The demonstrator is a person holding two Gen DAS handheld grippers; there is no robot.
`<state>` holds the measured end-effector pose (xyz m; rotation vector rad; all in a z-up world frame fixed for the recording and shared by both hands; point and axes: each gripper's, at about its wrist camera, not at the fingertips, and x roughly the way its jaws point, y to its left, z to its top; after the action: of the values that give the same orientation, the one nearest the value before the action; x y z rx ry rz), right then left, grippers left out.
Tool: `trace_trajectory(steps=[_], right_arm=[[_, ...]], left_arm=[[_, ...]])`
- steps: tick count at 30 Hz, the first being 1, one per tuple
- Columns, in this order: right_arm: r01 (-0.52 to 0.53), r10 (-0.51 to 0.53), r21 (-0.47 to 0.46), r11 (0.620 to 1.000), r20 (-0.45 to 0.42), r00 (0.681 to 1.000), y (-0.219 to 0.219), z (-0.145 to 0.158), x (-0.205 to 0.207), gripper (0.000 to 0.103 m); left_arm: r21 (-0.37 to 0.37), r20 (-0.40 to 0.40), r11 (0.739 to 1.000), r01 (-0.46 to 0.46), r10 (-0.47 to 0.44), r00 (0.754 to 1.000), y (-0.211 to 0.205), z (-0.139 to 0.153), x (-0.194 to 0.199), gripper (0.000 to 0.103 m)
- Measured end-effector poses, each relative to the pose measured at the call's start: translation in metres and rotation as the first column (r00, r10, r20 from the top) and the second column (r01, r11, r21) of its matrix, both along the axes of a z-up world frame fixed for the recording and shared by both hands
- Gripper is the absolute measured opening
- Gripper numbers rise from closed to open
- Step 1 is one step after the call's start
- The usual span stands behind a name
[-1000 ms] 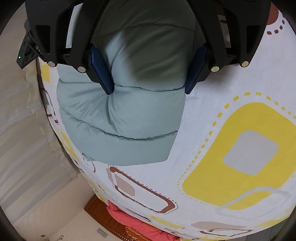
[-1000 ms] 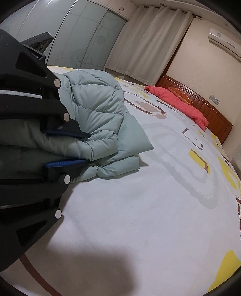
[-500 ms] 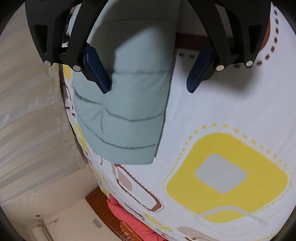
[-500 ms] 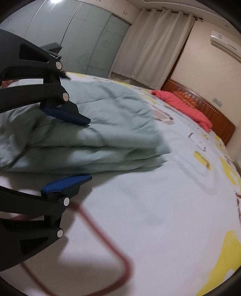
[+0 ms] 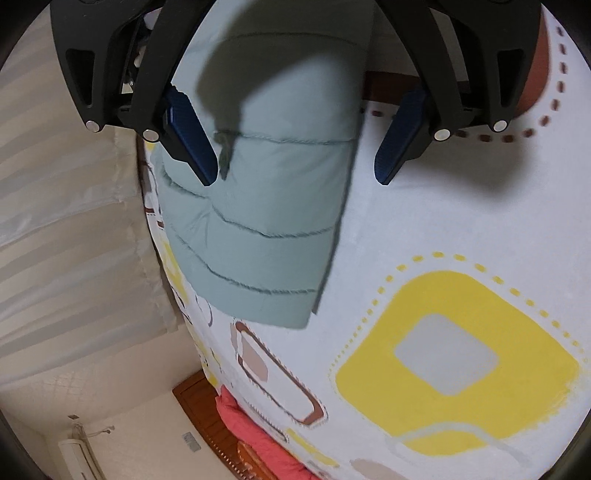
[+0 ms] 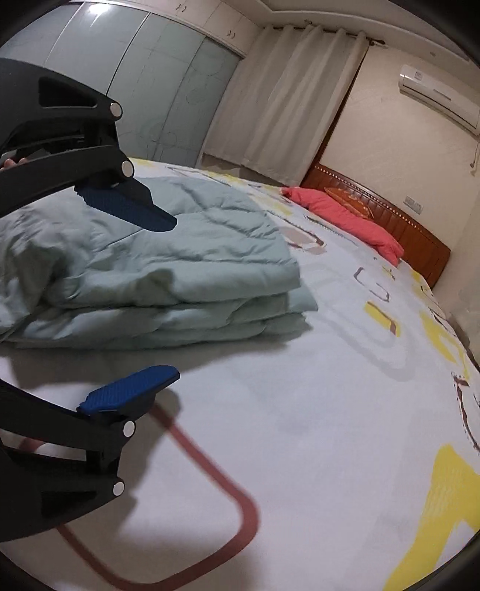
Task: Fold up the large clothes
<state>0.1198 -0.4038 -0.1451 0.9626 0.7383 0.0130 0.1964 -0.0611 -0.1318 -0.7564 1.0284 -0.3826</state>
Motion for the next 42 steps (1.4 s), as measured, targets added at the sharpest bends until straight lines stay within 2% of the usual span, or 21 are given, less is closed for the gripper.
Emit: trace_trajectory(steps=[3,6,10,13,22,27,30,32,35,37,42], right_arm=[[-0.024,0.024,0.017,1.0,-0.03,0.999,-0.002,-0.009,0.017,0.074],[-0.047,0.05,0.076,0.996,-0.046,0.998,-0.001,-0.027,0.028,0.075],[-0.101,0.102,0.047,0.994,-0.027,0.994,0.012,-0.026,0.035,0.076],[-0.114,0.114,0.024,0.993,-0.027,0.993,0.015,-0.027,0.037,0.075],[-0.161,0.161,0.037,0.986,0.002,0.987,0.013,-0.026,0.036,0.068],[-0.097,0.095,0.073,0.993,0.03,0.995,-0.005,-0.031,0.028,0.068],[-0.106,0.106,0.013,0.994,0.029,0.994,0.004,-0.027,0.029,0.069],[-0.127,0.126,0.012,0.992,0.031,0.992,0.006,-0.025,0.03,0.069],[-0.063,0.063,0.012,0.998,0.04,0.997,-0.005,-0.023,0.026,0.069],[-0.058,0.057,0.035,0.998,0.04,0.998,-0.006,-0.025,0.028,0.069],[-0.188,0.185,0.067,0.98,0.053,0.981,0.013,-0.029,0.036,0.07]], left_arm=[[-0.027,-0.035,0.999,0.022,-0.023,0.999,-0.009,-0.009,0.005,0.089],[-0.023,-0.02,0.999,0.036,-0.037,0.999,-0.014,-0.01,0.007,0.092],[-0.054,-0.011,0.995,0.088,-0.089,0.996,-0.023,-0.012,0.009,0.092],[-0.05,-0.002,0.993,0.105,-0.105,0.994,-0.029,-0.014,0.01,0.092],[-0.053,-0.005,0.991,0.124,-0.124,0.992,-0.03,-0.015,0.014,0.092],[-0.077,-0.025,0.99,0.115,-0.117,0.993,-0.026,-0.016,0.019,0.092],[-0.069,-0.023,0.991,0.115,-0.117,0.993,-0.027,-0.016,0.018,0.092],[-0.083,-0.023,0.989,0.119,-0.122,0.992,-0.025,-0.017,0.019,0.092],[-0.11,-0.032,0.987,0.115,-0.119,0.992,-0.022,-0.018,0.023,0.092],[-0.127,-0.041,0.987,0.1,-0.106,0.993,-0.02,-0.019,0.026,0.092],[-0.123,-0.023,0.983,0.14,-0.144,0.989,-0.026,-0.02,0.03,0.092]])
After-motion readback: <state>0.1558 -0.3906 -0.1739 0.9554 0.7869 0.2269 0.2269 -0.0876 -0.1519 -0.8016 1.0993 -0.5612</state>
